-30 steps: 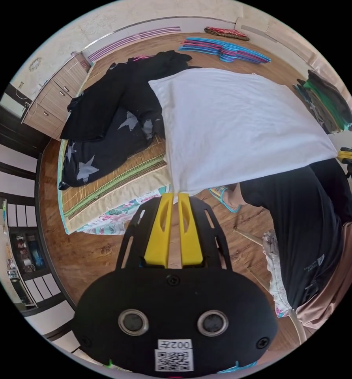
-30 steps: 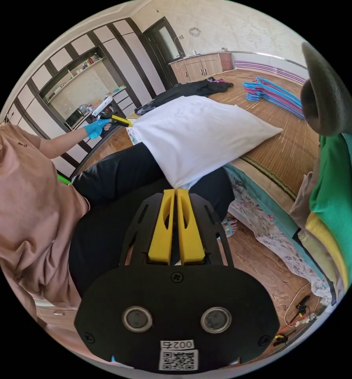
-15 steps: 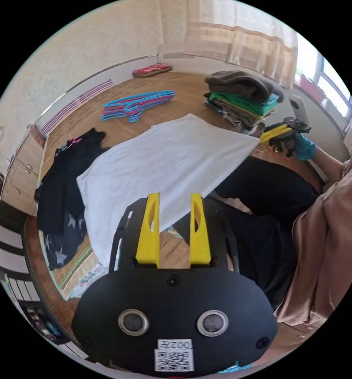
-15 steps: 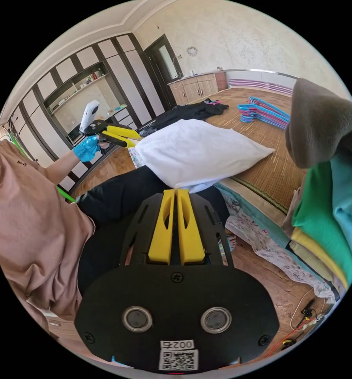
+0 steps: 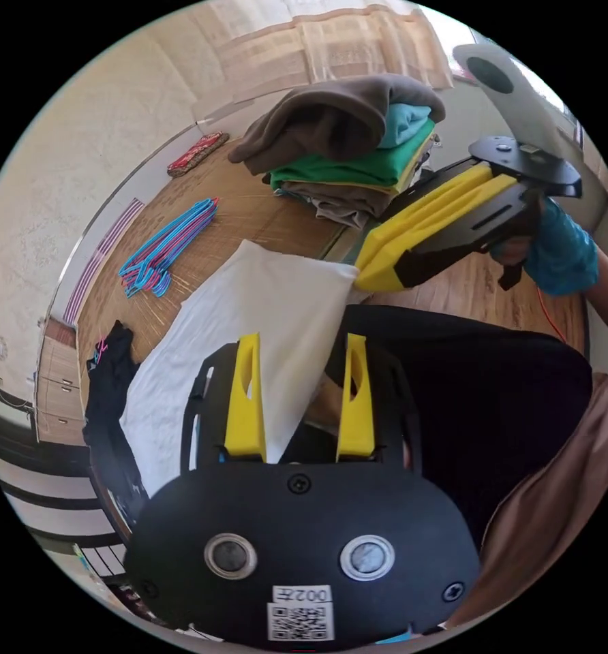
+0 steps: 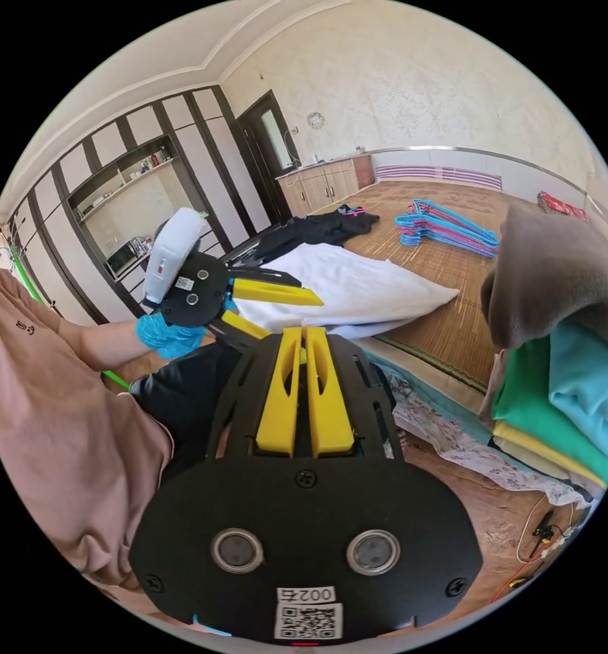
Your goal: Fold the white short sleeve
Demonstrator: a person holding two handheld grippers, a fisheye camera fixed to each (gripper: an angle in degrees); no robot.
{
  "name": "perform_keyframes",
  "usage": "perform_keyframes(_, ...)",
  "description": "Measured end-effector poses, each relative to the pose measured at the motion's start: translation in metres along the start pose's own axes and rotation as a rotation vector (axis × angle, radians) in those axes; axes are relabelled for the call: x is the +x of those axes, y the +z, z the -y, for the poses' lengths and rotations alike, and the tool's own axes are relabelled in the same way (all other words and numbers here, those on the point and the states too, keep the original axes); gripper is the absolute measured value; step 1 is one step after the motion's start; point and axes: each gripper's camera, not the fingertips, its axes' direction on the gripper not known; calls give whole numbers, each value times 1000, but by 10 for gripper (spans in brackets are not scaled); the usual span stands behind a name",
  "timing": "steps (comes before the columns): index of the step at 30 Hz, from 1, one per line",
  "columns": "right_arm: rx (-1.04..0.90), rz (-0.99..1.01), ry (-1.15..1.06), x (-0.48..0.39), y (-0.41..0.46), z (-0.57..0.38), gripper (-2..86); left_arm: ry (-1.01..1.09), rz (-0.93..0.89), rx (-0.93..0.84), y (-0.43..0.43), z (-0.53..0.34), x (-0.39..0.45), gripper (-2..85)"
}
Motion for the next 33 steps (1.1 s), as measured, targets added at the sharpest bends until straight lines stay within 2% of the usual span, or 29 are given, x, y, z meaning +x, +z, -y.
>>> perform_keyframes(4,19,-57,-55,-25,2,3,-8,-24,100,-5,4,20,19,64)
perform_keyframes(7,7,-92,-125,-43,5,4,-5,-31,110,15,-1,28,30,10)
perform_keyframes(10,31,-113,-186,-57,2,1,6,-52,94,13,-7,32,36,-5)
perform_keyframes(12,19,-146,-211,-64,4,-1,37,-70,68,12,-12,34,38,-7)
perform_keyframes(14,-19,-227,-215,-72,14,-4,106,-84,44,18,-20,37,41,-8)
perform_keyframes(20,-43,-428,-384,-110,53,-1,172,-71,16,3,-40,43,55,-9)
perform_keyframes(28,-128,-563,-609,-151,118,23,180,-73,-24,-10,-69,44,74,-9)
perform_keyframes(33,-225,-648,-657,-154,159,30,123,-70,-49,10,-90,39,86,-9)
